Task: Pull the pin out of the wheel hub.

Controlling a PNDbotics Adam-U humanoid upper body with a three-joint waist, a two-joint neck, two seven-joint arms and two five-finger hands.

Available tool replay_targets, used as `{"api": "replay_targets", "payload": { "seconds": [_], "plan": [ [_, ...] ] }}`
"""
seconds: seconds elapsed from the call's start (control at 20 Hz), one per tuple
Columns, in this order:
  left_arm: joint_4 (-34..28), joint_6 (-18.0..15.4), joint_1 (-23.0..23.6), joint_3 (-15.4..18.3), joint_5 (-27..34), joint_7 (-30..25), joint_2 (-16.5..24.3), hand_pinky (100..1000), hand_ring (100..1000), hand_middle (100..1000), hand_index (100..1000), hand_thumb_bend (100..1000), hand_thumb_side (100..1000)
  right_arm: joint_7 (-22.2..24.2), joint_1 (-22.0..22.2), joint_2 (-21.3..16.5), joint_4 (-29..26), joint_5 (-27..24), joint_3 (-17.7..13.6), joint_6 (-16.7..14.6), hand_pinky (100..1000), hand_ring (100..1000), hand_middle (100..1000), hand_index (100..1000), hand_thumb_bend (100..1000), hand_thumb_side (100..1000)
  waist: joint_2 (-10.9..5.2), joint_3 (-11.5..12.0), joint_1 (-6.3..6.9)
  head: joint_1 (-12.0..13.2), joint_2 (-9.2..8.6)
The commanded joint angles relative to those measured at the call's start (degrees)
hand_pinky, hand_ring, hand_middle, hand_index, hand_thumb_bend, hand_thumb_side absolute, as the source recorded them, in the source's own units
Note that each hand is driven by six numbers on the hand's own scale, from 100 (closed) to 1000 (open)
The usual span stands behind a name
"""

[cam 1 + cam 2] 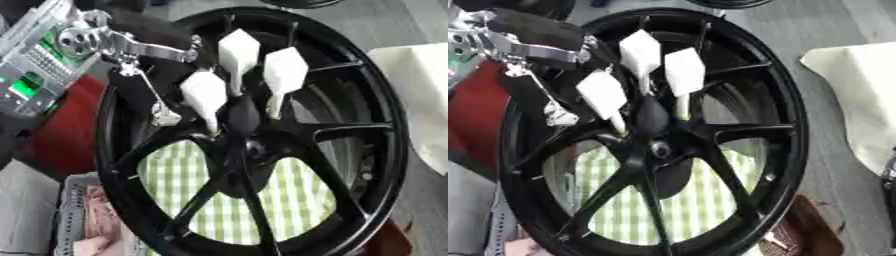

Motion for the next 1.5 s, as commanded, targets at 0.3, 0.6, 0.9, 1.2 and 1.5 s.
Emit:
{"api": "replay_targets", "payload": {
  "seconds": [0.3,0.6,0.9,1.2,1.5],
  "plan": [
    [-2.13,3.99,-1.92,3.50,2.75,0.13,0.35,773,495,380,507,100,215,-0.18,-0.03,-0.11,-0.69,-0.17,-0.04,0.39,424,620,551,552,307,325,-1.07,0.10,-0.28,-0.20,-0.21],
    [-3.42,7.27,-3.25,6.45,4.52,0.13,0.08,760,470,331,456,100,226,-0.23,0.08,-0.17,-0.69,-0.30,-0.12,0.47,426,621,552,553,306,328,-1.46,0.30,-0.09,-0.50,-0.06],
    [-3.99,9.76,-5.14,10.35,8.54,0.39,0.90,765,456,311,443,100,249,-0.28,0.43,-0.31,-0.69,-0.05,-0.27,0.49,428,622,552,554,306,330,-1.93,0.84,-0.03,-1.05,0.22],
    [-5.95,12.27,-2.53,17.23,13.44,4.61,9.69,764,455,312,449,100,253,-0.83,1.12,-0.21,-0.69,0.65,-0.84,0.23,429,622,553,556,306,330,-2.19,2.20,-0.22,-2.38,0.52],
    [-2.77,13.40,10.26,29.17,18.33,15.23,24.00,783,458,316,466,100,260,-1.81,1.77,0.05,-0.69,1.77,-1.52,-0.22,431,623,554,557,306,330,-2.24,3.69,-0.61,-4.06,0.35]
  ]
}}
